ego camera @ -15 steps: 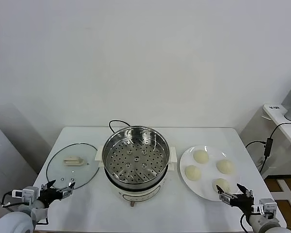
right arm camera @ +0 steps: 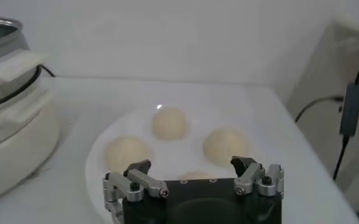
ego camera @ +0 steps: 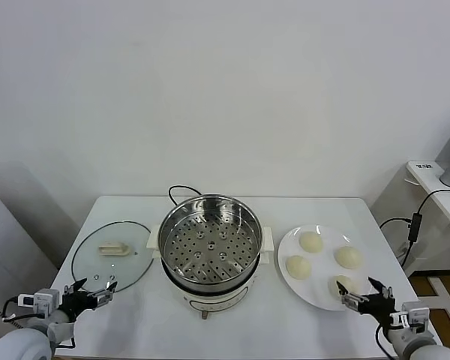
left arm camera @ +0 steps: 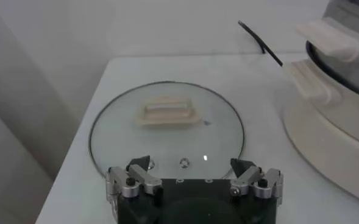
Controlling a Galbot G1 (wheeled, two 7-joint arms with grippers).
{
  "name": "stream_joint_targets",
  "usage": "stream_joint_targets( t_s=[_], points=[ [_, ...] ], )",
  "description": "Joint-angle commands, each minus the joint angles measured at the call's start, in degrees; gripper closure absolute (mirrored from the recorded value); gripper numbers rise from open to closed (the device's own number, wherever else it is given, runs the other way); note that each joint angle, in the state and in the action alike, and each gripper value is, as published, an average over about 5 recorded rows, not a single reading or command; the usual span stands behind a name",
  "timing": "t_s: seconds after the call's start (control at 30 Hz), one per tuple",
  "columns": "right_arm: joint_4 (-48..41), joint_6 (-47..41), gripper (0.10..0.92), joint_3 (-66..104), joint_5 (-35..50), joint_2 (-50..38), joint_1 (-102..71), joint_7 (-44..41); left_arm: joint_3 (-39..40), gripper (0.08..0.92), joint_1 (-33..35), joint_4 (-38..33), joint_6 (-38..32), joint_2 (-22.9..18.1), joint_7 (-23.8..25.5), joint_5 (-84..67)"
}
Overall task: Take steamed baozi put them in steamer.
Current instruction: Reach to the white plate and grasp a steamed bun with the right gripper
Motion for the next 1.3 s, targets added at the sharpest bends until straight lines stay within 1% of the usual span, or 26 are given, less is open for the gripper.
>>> stream_joint_targets(
  t_s=[0.03,0.1,0.17,0.23,0.3,0.43,0.63,0.73,0.87,1.1,1.3],
  points=[
    [-9.25,7.66,0.203,-3.75,-26.66,-7.06,14.60,-6.92,0.75,0.177,-0.60,-0.39,0.48,0.21,-0.09,-0.06],
    [-12.83,10.17,0.203,-7.62,-31.84,-9.51,20.21,-7.39,0.97,0.177,-0.74,-0.46,0.60,0.14,-0.14,0.01],
    [-16.36,12.19,0.203,-12.90,-37.32,-11.90,26.97,-9.94,1.01,0.177,-0.57,-0.64,0.65,-0.04,-0.23,0.39],
    [-18.81,12.78,0.203,-18.12,-40.39,-13.92,32.82,-14.43,0.99,0.177,-0.36,-0.89,0.74,-0.22,-0.34,0.99],
    [-20.67,12.47,0.203,-23.21,-41.04,-15.77,38.37,-20.16,0.98,0.177,-0.11,-1.12,0.87,-0.34,-0.45,1.47],
    [-24.28,11.88,0.203,-33.58,-38.94,-18.59,48.52,-29.09,0.94,0.177,0.24,-1.40,1.05,-0.66,-0.53,1.78],
    [-30.14,11.95,0.203,-53.55,-31.27,-21.50,67.24,-42.29,1.12,0.177,0.56,-1.95,1.37,-1.14,-0.56,2.84],
    [-33.88,13.91,0.203,-64.02,-29.44,-21.76,77.08,-49.16,1.15,0.177,0.59,-2.05,1.47,-1.23,-0.57,2.99],
    [-39.56,18.29,0.203,-73.92,-29.25,-20.06,87.60,-57.95,1.18,0.177,0.49,-1.87,1.49,-1.40,-0.56,3.00],
    [-47.06,20.36,0.203,-81.79,-27.77,-15.24,94.13,-64.13,1.37,0.177,0.56,-2.09,1.73,-1.44,-0.60,3.34],
    [-51.96,22.48,0.203,-83.22,-27.71,-9.80,93.72,-64.69,1.37,0.177,0.20,-1.86,1.77,-1.09,-0.58,3.35]
  ],
)
